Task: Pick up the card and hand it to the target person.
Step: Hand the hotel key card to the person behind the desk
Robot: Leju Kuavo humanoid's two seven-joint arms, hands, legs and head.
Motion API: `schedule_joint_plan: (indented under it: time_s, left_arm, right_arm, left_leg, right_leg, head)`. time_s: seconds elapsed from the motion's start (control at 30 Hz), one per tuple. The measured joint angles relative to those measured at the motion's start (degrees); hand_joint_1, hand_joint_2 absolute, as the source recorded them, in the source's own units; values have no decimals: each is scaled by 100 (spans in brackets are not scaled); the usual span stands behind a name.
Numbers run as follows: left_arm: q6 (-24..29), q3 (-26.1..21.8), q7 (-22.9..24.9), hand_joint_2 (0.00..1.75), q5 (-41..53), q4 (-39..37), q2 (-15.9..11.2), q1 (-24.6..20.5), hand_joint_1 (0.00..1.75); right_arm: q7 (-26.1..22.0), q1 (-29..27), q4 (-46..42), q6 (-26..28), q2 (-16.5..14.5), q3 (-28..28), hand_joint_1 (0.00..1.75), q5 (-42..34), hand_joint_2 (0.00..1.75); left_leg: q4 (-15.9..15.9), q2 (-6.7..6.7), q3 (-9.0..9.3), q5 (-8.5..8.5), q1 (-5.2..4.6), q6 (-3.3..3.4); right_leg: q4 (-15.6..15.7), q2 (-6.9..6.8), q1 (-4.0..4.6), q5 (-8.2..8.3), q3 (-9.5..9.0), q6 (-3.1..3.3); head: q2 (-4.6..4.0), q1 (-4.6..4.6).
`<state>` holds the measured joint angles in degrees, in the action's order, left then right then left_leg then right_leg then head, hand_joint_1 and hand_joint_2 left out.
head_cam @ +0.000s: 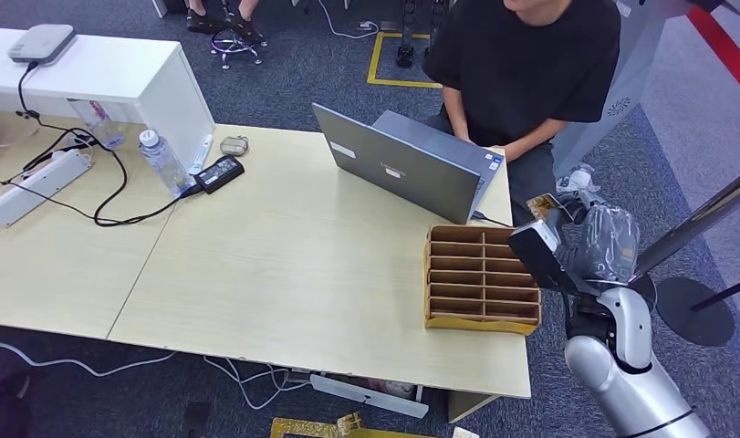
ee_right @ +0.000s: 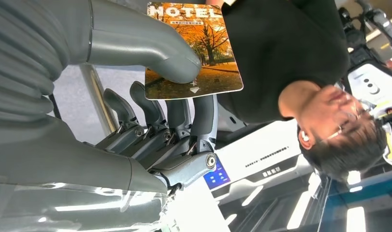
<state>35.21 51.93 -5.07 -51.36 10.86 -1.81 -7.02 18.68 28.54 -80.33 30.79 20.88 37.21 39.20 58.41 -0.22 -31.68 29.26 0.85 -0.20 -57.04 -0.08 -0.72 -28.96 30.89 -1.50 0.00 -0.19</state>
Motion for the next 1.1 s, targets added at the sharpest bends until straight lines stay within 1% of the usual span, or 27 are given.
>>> schedule_joint_plan:
  time_s: [0.1, 0.33, 0.53, 0.77, 1.0, 1.1]
  left_arm:
    - [-27, 18, -9, 0, 11, 0, 0, -6, 0]
    - [-104, 53, -36, 0, 21, 0, 0, -18, 0]
    - [-168, 66, -33, 0, 28, 0, 0, -27, 0]
    - [-212, 107, -26, 0, 28, 0, 0, -27, 0]
    - [-230, 114, -20, 0, 27, 0, 0, -26, 0]
    - [-235, 134, 1, 0, 26, 0, 0, -26, 0]
  right_arm:
    - [-224, 311, 400, -7, -122, 21, 146, -156, 175]
    - [-733, 879, 1623, 58, -534, 37, 150, -566, 175]
    - [-972, 1212, 2566, 163, -851, 36, 148, -738, 175]
    - [-1107, 1358, 3306, 236, -1079, 34, 147, -900, 175]
    - [-1114, 1414, 3646, 245, -1175, 34, 148, -904, 175]
    - [-1136, 1450, 3788, 275, -1214, 34, 146, -908, 175]
  left_leg:
    - [0, 0, -1, 0, 0, 0]
    - [0, -5, -5, 0, 0, 0]
    - [0, -7, -8, 0, 0, 0]
    - [1, -7, -8, 0, 0, 0]
    - [1, -7, -7, 0, 0, 0]
    - [1, -7, -7, -1, 0, 0]
  right_leg:
    - [-1, 0, 0, 0, 0, 0]
    - [-1, -3, 0, 0, 2, 0]
    - [-1, -4, 0, 0, 4, 0]
    - [-1, -5, 0, 0, 4, 0]
    - [-1, -4, 0, 0, 5, 0]
    - [-1, -4, 0, 0, 5, 0]
  head:
    - [0, -1]
    - [0, -1]
    - [0, -1]
    - [0, -1]
    - [0, -1]
    - [0, -1]
